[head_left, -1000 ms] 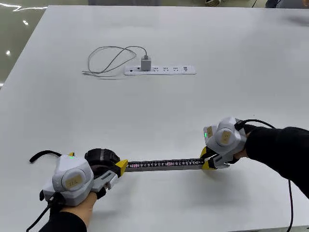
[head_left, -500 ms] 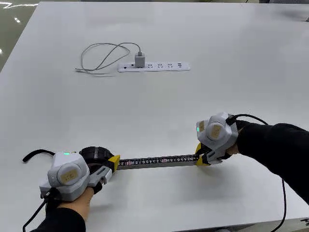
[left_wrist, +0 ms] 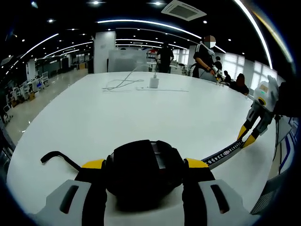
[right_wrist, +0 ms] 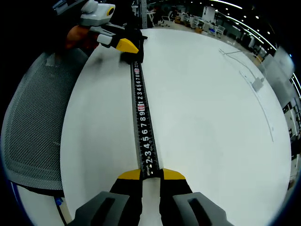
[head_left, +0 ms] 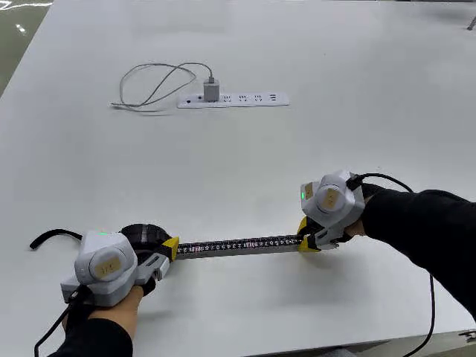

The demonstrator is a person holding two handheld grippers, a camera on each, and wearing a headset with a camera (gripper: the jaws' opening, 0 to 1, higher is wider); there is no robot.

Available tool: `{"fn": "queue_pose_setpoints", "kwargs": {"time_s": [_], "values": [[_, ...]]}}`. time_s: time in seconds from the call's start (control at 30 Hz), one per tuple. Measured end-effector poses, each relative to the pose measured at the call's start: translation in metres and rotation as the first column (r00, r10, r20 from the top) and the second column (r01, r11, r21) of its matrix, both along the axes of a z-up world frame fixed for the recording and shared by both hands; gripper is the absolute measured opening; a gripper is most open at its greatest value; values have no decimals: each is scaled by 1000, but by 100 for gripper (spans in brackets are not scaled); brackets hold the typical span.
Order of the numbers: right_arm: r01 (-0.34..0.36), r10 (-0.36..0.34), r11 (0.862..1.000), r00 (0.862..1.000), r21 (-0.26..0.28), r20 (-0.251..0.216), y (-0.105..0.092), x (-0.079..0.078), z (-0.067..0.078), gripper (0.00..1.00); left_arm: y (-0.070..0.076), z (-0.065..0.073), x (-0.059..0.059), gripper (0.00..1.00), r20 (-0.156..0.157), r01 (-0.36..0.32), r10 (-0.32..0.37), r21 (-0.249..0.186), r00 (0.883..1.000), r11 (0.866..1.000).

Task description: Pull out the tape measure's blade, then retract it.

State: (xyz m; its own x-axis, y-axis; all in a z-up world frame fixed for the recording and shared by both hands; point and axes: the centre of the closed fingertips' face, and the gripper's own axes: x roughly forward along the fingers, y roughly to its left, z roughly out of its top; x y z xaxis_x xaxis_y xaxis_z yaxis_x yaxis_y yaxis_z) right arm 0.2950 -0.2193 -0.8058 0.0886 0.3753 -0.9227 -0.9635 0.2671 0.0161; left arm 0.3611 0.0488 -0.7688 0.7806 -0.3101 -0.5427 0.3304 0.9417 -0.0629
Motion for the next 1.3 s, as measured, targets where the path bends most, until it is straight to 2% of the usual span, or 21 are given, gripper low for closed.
{"fn": "queue_pose_setpoints", "kwargs": {"time_s": [0.1, 0.27, 0.37, 0.43, 0.53, 0.73, 0.77, 0.8, 1.23, 1.3], "values": [[-14, 14, 1000, 1000, -1, 0, 2, 0, 0, 9, 1, 0, 0, 60, -6, 1, -1, -6, 1000, 1000], [-9, 9, 1000, 1000, -4, 2, 2, 1, -1, 9, 1, 0, -1, 60, 4, 6, -6, -12, 1000, 1000], [32, -32, 999, 999, 14, -19, 4, 2, 0, 9, 1, 0, -1, 60, 14, 7, -7, -16, 1000, 1000], [-10, 10, 1000, 1000, 1, 2, 5, 1, -1, 9, 1, 0, 0, 60, 12, 8, -8, -15, 1000, 1000], [7, -7, 1000, 1000, 5, -11, 6, 2, 0, 9, 1, 0, -1, 60, 4, 11, -11, -15, 1000, 1000], [-16, 16, 1000, 1000, 14, -14, 10, 0, 0, 9, 1, 0, -1, 60, 1, 21, -21, -16, 1000, 1000], [-26, 26, 1000, 1000, 9, -12, 10, 0, 1, 9, 1, 0, 0, 60, 1, 21, -21, -17, 1000, 1000], [-74, 74, 997, 997, -5, 1, 11, 0, 0, 9, 1, 0, -1, 60, 3, 21, -20, -17, 1000, 1000], [-52, 52, 999, 999, 0, -8, 17, 1, 0, 10, 1, 0, -1, 60, -4, 22, -22, -15, 1000, 1000], [-29, 29, 1000, 999, -1, -17, 17, 3, 0, 10, 1, 0, -1, 60, -4, 22, -22, -14, 1000, 1000]]}}
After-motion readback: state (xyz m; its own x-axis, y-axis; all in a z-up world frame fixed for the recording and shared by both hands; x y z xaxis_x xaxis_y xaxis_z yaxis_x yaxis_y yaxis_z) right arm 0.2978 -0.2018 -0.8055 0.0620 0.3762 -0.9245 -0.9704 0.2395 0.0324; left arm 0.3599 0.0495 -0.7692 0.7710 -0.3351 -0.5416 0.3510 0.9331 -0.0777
